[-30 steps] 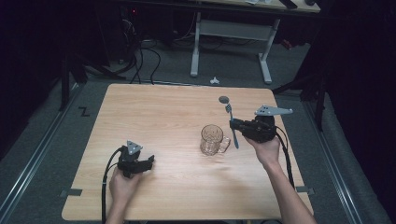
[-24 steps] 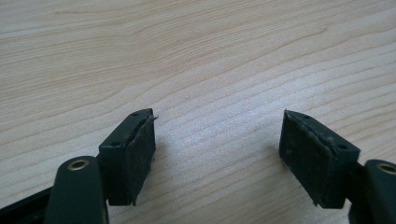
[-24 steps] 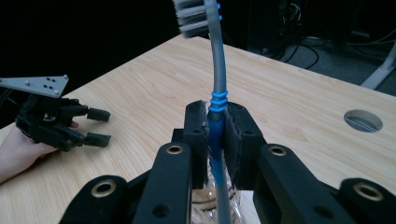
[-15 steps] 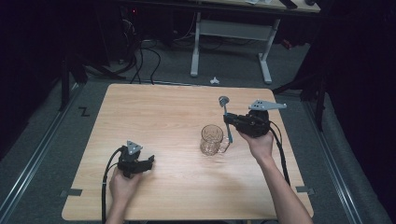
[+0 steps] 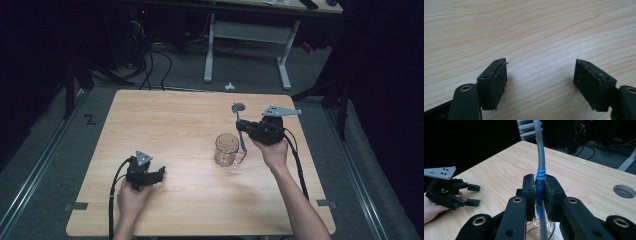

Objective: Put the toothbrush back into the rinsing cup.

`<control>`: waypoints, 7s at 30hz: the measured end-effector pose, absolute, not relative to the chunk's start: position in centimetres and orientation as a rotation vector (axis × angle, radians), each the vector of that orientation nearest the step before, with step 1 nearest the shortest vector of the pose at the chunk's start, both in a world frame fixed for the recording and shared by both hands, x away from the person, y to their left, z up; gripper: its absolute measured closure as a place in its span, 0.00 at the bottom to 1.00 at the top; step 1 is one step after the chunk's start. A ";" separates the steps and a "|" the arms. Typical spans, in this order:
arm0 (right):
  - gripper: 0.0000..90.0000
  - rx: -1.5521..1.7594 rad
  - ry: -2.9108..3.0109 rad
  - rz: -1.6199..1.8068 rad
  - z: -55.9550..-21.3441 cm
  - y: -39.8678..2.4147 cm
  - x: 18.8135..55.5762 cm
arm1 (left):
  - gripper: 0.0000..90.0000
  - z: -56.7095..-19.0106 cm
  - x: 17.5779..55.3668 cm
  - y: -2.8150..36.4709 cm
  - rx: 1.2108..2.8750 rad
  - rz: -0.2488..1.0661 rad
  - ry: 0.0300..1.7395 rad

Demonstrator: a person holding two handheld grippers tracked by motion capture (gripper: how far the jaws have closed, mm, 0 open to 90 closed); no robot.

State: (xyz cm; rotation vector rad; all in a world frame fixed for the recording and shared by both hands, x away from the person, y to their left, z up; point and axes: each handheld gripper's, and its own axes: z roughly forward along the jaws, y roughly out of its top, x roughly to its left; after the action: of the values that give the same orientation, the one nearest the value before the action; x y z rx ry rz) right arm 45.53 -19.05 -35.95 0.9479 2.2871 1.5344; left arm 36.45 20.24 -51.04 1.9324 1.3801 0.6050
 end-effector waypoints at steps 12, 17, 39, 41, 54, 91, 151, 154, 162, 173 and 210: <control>0.89 0.967 2.289 1.524 -36.6 -18.9 45.9 | 0.31 -51.0 36.4 20.3 1.932 0.604 1.380; 0.89 0.968 2.289 1.524 -36.6 -19.0 45.9 | 0.31 -51.0 36.4 20.3 1.932 0.604 1.380; 0.88 0.976 2.284 1.506 -36.8 -19.7 45.3 | 0.31 -51.0 36.4 20.2 1.932 0.605 1.380; 0.88 0.978 2.285 1.502 -36.8 -19.8 45.2 | 0.31 -51.0 36.4 20.2 1.932 0.605 1.380; 0.88 0.963 2.292 1.465 -36.9 -20.2 44.6 | 0.31 -51.0 36.4 20.2 1.933 0.605 1.378; 0.88 0.988 2.299 1.418 -38.0 -21.3 43.6 | 0.31 -51.0 36.4 20.3 1.932 0.602 1.379; 0.88 1.040 2.398 1.298 -40.8 -20.6 43.6 | 0.31 -51.0 36.4 20.2 1.933 0.603 1.379; 0.88 1.040 2.401 1.296 -40.9 -20.5 43.7 | 0.31 -51.0 36.4 20.2 1.933 0.603 1.379; 0.87 1.040 2.409 1.286 -41.0 -20.5 43.7 | 0.31 -51.0 36.4 20.2 1.933 0.603 1.379; 0.80 1.036 2.402 1.303 -40.8 -20.7 43.5 | 0.31 -51.0 36.4 20.3 1.933 0.602 1.379; 0.79 1.078 2.273 1.386 -39.7 -24.2 41.6 | 0.31 -51.0 36.4 20.2 1.933 0.604 1.378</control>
State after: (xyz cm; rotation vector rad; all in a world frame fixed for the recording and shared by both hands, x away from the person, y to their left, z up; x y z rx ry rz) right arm 41.64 -24.19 -39.66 1.0776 2.2730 1.3862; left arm 36.44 20.23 -51.04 1.9335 1.3780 0.6044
